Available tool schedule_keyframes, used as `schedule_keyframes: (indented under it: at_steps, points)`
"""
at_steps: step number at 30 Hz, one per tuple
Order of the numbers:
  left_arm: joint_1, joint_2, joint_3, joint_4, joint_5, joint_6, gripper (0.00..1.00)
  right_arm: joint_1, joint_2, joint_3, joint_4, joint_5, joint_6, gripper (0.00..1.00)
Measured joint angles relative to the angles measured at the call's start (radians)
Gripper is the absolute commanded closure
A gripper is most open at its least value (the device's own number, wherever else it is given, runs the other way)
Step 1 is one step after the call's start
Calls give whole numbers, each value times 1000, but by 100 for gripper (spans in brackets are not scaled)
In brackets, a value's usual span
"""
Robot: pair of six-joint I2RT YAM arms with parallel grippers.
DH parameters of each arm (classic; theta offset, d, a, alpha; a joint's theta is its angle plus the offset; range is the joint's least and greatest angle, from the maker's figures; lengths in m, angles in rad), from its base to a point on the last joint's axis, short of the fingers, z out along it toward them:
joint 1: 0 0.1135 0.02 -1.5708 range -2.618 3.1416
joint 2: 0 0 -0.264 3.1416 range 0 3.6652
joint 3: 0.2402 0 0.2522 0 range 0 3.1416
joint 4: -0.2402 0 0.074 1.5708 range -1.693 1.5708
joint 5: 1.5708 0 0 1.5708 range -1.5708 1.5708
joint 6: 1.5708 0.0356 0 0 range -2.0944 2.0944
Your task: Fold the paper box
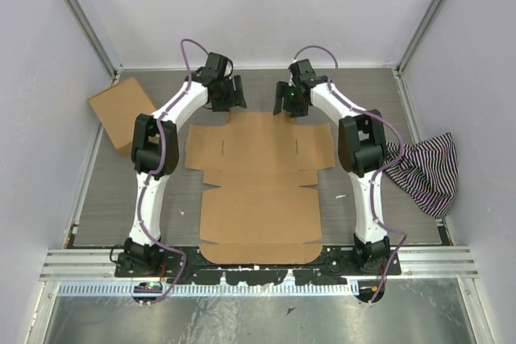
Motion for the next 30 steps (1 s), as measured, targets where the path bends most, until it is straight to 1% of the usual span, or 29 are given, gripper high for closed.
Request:
schedule_keyframes:
  at_steps: [8,14,19,26,30]
  points:
    - [-16,3,27,2,11,-8,26,16,0,0,1,0,1,30]
    - [-18,45,33,2,14,-16,26,17,7,0,4,0,7,36]
    - [-18,92,35,4,16,-29,27,18,41,0,11,-2,11,36]
    - [-18,94,46,1,18,-32,27,18,51,6,18,-3,19,35]
    - [-18,113,90,-28,18,-31,26,18,64,30,11,0,31,35]
